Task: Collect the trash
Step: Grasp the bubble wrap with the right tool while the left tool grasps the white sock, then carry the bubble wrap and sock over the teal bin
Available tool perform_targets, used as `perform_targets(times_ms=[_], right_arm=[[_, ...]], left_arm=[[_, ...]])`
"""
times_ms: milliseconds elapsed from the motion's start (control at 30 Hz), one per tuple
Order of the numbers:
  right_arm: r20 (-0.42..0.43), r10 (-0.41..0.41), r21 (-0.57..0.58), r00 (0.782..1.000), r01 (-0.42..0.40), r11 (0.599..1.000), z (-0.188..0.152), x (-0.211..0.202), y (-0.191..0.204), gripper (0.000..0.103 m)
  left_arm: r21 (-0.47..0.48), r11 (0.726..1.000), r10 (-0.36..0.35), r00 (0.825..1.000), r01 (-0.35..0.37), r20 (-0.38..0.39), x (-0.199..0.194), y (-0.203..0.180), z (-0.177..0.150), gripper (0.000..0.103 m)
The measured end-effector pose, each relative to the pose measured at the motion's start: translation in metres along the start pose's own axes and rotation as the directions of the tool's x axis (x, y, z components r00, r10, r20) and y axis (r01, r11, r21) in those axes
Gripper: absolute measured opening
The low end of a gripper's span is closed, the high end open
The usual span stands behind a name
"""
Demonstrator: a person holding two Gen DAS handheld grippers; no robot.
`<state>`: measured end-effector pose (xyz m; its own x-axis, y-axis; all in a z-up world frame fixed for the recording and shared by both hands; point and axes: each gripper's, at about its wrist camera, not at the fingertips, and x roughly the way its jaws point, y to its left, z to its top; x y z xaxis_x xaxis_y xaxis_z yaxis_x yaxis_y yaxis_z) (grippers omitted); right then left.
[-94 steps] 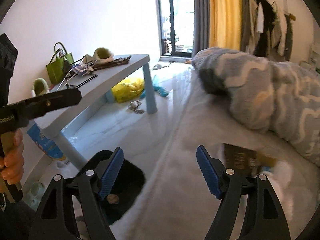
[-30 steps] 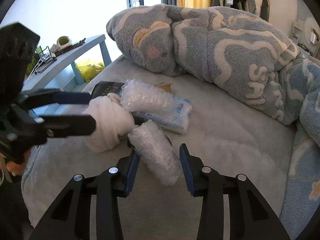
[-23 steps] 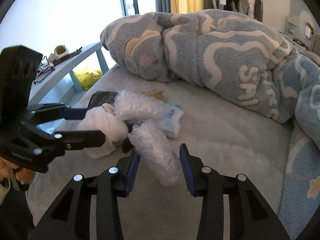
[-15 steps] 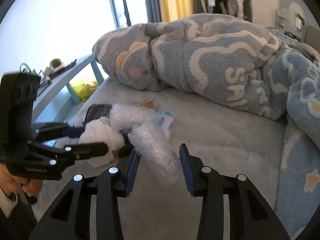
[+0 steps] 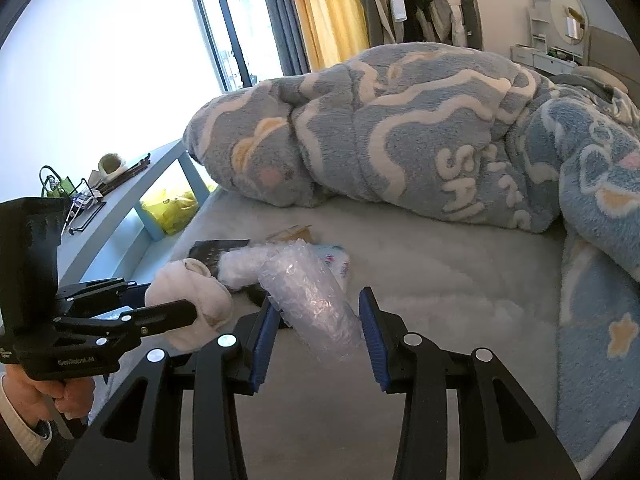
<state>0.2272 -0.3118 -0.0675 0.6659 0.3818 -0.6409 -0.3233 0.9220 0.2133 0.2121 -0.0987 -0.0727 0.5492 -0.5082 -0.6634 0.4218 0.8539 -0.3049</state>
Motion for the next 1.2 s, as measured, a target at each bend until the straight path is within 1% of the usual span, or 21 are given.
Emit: perform_targets(times_ms=[133,367,433,633,733,933,1133,1200], right_arm=[[0.008,0.014,-0.002,1.0,-0.014,1.0,-0.002,-0.003,0.012,0.041],[0.013,0.034,-0.006,0.999,-0.034,0.999,-0.008,-0.006,0.034,0.041],[0.019,0.047,-0.003,0.999,-0.047,0.999,-0.009,-0.008,0.041,0.041],[0.02,0.075,-0.015,0.997,-0.074,0.997,-0.011,-0.009,0.065,0.041],[0.022,0.091,-0.024,0.996,-0.09,0.996,-0.011,-0.007,0.08,0.041],[0.009,0.125,-0.046,0.992,-0.124,0.991,-0.011,0.001,0.11,0.041],[-0.014,0.159,-0.068,0.987,-0.159,0.985,-0.008,0.017,0.145,0.041],[-0.023,0.168,-0.077,0.985,-0.17,0.982,-0.007,0.021,0.154,0.041]], left_arm=[[0.015,1.0,0.024,1.0,-0.024,0.004,-0.013,0.0,-0.006,0.044],[0.024,0.995,0.091,0.996,-0.092,0.022,-0.037,0.004,-0.018,0.044],[0.016,0.993,0.119,0.992,-0.119,0.032,-0.046,0.008,-0.021,0.044],[-0.008,0.986,0.165,0.985,-0.165,0.054,-0.069,0.021,-0.031,0.044],[-0.015,0.986,0.165,0.985,-0.164,0.051,-0.079,0.027,-0.037,0.044],[0.006,0.98,0.2,0.979,-0.2,0.041,-0.098,0.04,-0.051,0.044],[-0.015,0.97,0.242,0.97,-0.241,0.024,-0.114,0.069,-0.063,0.044],[-0.027,0.965,0.263,0.965,-0.263,0.004,-0.116,0.081,-0.066,0.044]])
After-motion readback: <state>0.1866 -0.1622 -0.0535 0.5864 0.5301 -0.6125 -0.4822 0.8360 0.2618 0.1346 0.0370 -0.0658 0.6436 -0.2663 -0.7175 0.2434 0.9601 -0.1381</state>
